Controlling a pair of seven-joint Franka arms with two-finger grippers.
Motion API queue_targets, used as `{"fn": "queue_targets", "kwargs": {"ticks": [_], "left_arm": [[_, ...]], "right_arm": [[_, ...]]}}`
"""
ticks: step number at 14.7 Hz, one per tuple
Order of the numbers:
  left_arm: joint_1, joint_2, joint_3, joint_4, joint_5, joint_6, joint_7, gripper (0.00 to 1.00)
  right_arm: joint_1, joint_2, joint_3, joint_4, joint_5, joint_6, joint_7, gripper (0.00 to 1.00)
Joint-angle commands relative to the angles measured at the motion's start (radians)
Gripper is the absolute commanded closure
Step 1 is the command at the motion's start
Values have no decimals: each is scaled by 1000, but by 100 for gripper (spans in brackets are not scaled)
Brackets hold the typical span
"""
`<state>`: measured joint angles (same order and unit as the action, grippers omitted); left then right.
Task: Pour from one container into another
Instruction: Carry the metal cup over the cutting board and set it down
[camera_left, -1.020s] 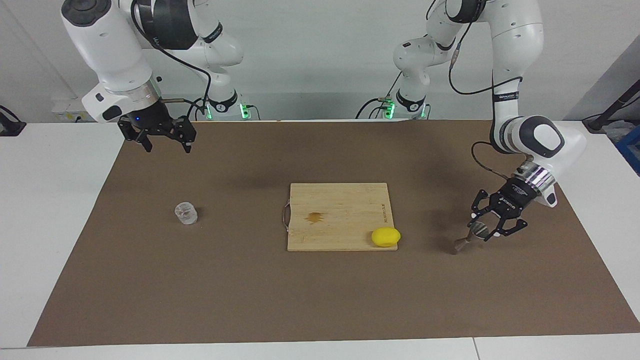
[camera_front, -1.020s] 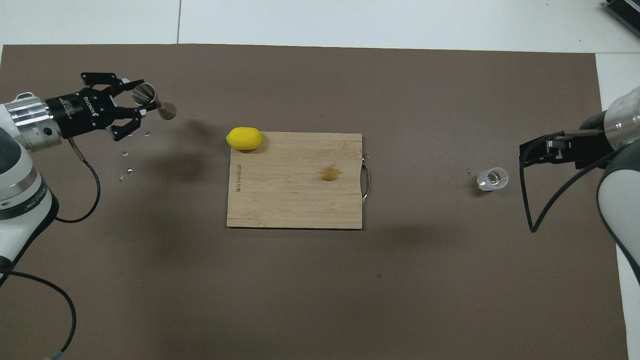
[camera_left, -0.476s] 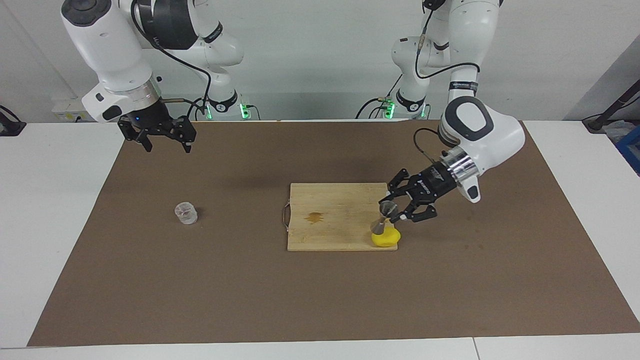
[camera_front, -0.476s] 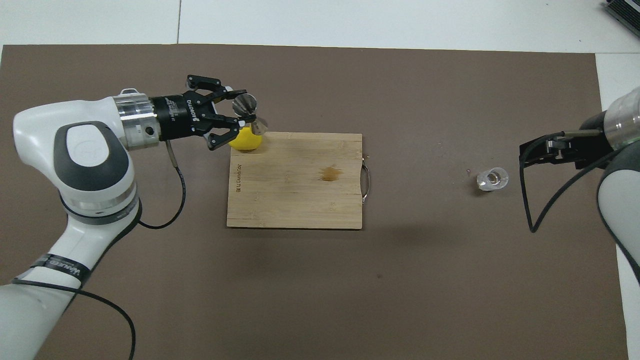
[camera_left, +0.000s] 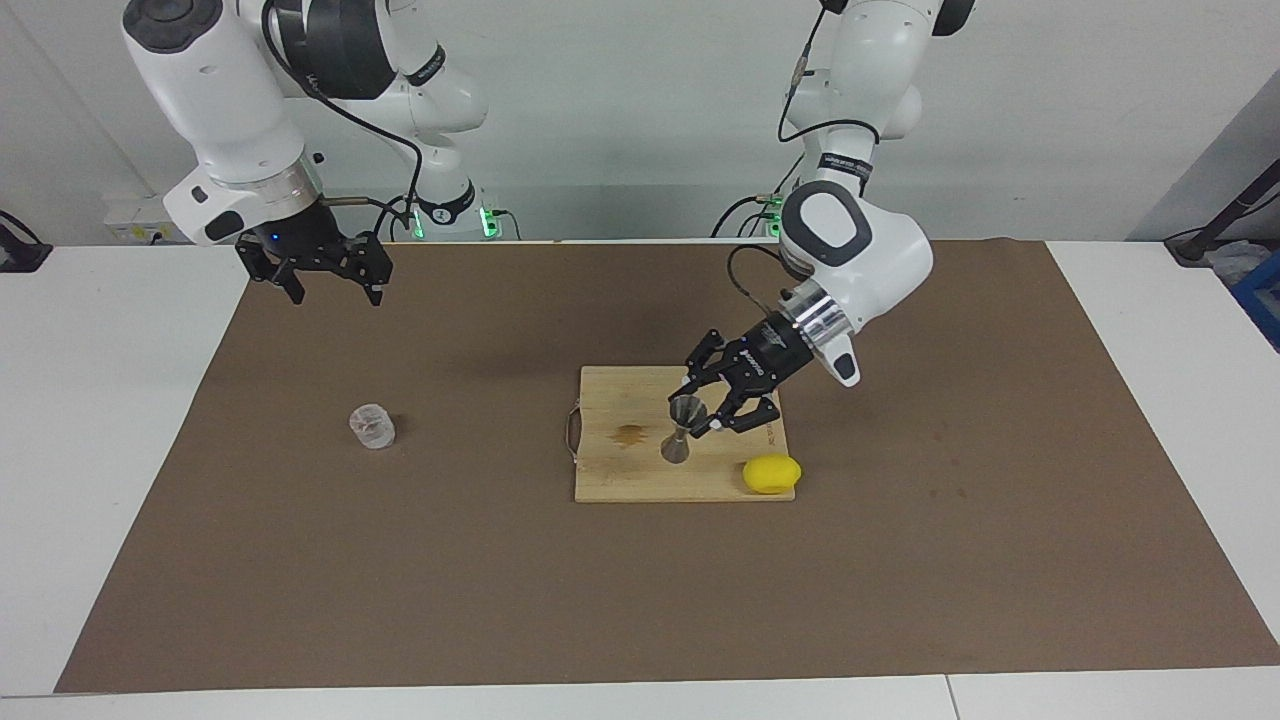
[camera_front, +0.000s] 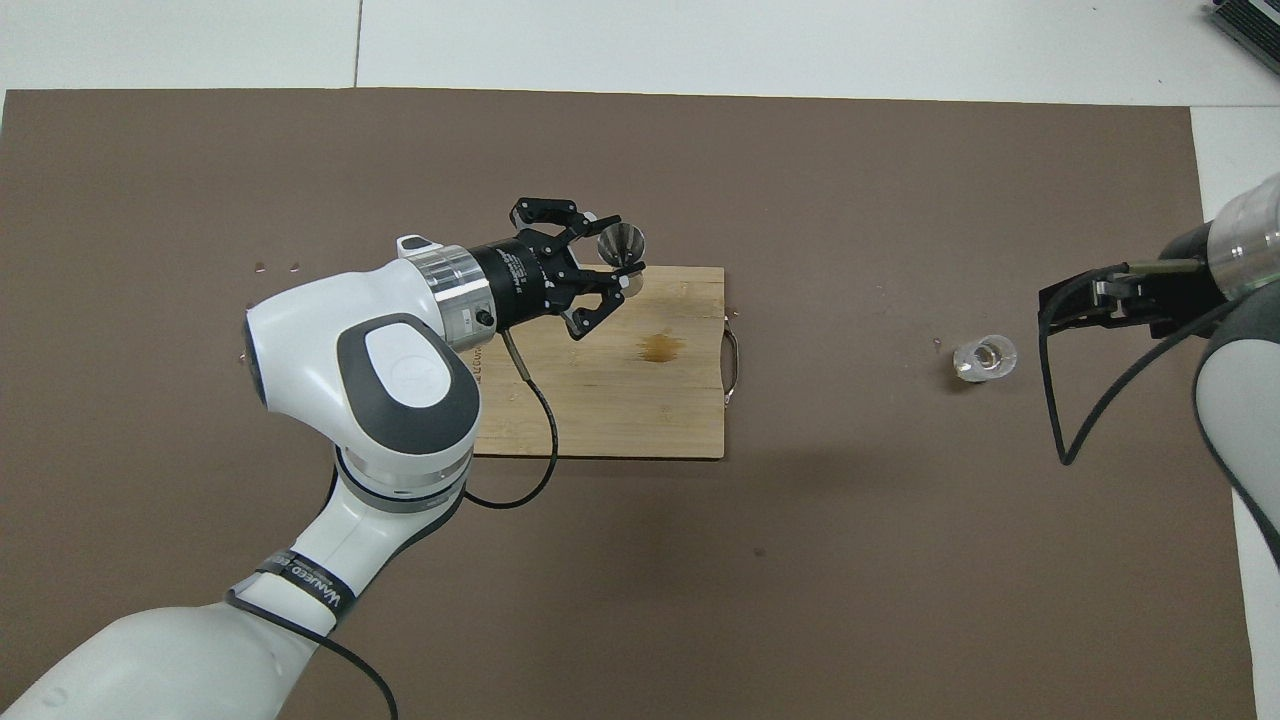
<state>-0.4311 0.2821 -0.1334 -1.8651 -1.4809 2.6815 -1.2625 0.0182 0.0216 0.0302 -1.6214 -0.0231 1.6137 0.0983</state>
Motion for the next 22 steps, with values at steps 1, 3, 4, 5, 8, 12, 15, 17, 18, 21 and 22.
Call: {"fn": "queue_targets", "kwargs": {"ticks": [1,3,4,5,8,12,15,17,18,21,22], "left_arm": [[-38,48,17,33,-16,50,-2,100],[-64,72,17,47,-19,98,-1,100],[-67,80,15,49,-18,103,-2,100],[-80,83,15,49,-19,104,0,100],[-95,83,15,49,-19,109,0,100],[-115,101,15,49,-19,133,0,100],[-130,108,15,46,-19,149,0,100],[-127,108,15,46,-19,149,0,100],[-129,108,15,43,-19,150,-1,100],[-127,108,15,34,-19,150,-2,94],[-127,108,15,34,-18,150,-2,58]], "right_arm": [[-12,-20,7,-21,8,5,18,0],[-10,-20,7,-21,8,5,18,0],[-10,-20,7,-21,8,5,18,0],[-10,-20,7,-21,8,5,18,0],[-12,-20,7,-21,8,5,18,0],[-10,-20,7,-21,8,5,18,0],[-10,-20,7,-21,8,5,18,0],[-10,-20,7,-21,8,5,18,0],[-10,-20,7,-20,8,5,18,0],[-11,-20,7,-21,8,5,18,0],[-10,-20,7,-21,8,5,18,0]]}}
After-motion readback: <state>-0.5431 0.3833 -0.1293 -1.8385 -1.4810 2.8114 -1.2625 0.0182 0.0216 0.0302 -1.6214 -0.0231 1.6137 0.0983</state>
